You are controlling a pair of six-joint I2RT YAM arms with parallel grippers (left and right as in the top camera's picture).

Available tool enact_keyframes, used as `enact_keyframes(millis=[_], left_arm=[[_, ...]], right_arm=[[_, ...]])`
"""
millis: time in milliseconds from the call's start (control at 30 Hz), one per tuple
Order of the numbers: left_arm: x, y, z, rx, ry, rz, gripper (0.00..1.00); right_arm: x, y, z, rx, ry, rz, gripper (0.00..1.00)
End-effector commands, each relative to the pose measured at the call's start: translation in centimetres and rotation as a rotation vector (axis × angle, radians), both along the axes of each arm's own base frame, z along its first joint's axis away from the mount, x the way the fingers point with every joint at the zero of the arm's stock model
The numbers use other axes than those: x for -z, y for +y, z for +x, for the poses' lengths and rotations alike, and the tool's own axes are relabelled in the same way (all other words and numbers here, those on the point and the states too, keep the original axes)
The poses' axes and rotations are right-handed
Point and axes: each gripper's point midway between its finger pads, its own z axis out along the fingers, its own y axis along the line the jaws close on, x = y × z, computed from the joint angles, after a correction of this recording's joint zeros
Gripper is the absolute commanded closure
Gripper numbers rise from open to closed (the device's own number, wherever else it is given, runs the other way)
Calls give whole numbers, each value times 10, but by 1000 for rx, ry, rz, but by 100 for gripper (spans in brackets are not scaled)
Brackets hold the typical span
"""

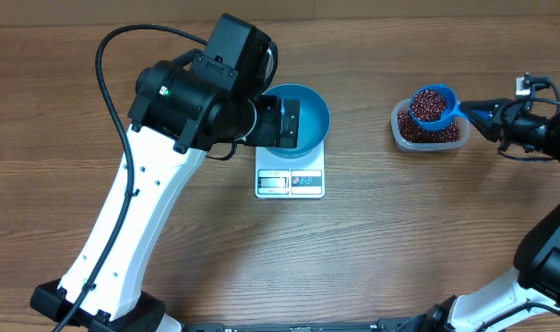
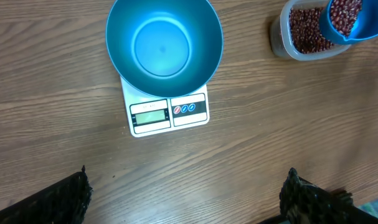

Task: Scoop item into bowl and weigh 150g on scale
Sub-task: 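Lift the filled blue scoop up out of the bean container, right gripper, then move the left gripper down toward the scale's front buttons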

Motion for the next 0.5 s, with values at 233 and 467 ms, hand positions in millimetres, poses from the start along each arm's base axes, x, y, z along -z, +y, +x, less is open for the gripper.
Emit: enact_keyframes(millis=[233,467], left_arm=[[-24,-3,15,0,-118,-42,0],[-24,-4,14,3,-114,-49,0]], right_arm=[[-9,4,-1,-18,-42,57,96],[-9,4,-1,-18,-42,57,96]])
